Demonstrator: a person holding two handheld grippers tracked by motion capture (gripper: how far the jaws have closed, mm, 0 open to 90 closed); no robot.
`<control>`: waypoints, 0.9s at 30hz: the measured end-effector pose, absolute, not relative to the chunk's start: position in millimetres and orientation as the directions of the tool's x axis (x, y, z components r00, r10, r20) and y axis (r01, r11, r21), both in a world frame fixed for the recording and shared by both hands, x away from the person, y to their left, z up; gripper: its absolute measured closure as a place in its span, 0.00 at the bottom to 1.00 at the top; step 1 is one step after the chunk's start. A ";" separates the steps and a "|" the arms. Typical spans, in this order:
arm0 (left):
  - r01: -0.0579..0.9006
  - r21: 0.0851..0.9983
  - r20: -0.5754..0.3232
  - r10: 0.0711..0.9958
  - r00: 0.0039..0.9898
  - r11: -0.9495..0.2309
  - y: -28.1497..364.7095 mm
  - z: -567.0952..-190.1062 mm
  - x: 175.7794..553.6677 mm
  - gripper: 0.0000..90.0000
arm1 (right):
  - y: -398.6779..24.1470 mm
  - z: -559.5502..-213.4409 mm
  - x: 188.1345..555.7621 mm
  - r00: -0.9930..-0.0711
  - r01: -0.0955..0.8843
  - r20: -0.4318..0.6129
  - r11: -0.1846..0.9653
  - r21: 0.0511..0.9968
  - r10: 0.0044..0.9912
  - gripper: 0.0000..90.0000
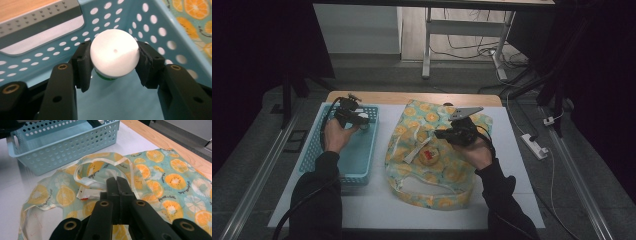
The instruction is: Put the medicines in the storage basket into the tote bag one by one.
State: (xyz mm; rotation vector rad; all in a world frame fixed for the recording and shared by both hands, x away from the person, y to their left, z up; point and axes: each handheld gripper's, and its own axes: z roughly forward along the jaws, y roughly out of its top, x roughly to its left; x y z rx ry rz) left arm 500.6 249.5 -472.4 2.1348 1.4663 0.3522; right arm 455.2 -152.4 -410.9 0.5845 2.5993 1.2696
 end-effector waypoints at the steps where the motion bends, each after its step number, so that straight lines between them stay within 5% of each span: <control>1: 0.783 0.555 -0.078 0.920 0.384 -0.280 249.5 -470.3 498.7 0.56 | -152.2 -411.1 455.2 -0.904 0.265 0.003 0.555 0.788 0.427 1.00; 27: 0.711 0.608 -0.094 0.856 0.508 -0.355 244.1 -426.0 440.6 0.56 | -151.4 -411.3 454.8 -0.903 0.265 0.003 0.552 0.791 0.429 1.00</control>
